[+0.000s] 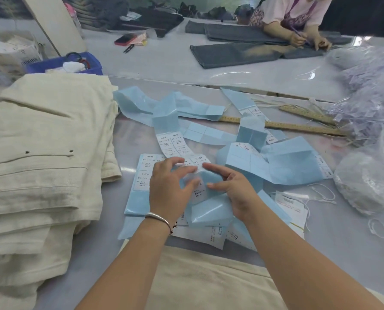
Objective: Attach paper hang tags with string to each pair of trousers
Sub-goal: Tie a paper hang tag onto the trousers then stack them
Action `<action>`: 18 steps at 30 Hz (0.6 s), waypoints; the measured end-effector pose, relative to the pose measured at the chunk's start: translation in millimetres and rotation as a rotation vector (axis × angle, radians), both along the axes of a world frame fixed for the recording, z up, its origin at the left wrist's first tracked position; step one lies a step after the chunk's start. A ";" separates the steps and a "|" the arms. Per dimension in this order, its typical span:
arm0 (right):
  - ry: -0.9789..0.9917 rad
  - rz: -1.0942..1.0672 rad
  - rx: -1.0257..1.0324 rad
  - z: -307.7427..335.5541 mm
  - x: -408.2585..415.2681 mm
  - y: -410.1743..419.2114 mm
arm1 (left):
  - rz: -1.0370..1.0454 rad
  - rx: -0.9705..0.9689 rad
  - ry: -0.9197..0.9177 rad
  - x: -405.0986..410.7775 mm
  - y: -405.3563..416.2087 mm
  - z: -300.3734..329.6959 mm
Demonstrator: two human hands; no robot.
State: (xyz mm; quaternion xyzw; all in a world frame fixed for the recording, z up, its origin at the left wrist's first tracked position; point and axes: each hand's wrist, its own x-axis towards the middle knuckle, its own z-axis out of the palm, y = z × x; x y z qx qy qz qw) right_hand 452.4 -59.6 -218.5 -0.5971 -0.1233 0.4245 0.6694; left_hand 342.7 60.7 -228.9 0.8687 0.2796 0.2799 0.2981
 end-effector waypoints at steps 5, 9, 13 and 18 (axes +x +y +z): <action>-0.012 -0.104 -0.029 2.8 -4.8 4.8 | 0.014 0.271 -0.070 1.3 -3.2 -1.2; 0.025 -0.235 -0.054 4.0 -8.1 10.8 | 0.009 0.281 -0.081 3.4 -9.2 -0.5; -0.102 -0.226 -0.102 6.1 -8.1 10.8 | -0.004 0.243 -0.045 3.0 -10.6 -2.2; -0.149 -0.219 -0.095 8.8 -8.1 11.2 | 0.025 0.218 -0.056 2.2 -9.5 -0.6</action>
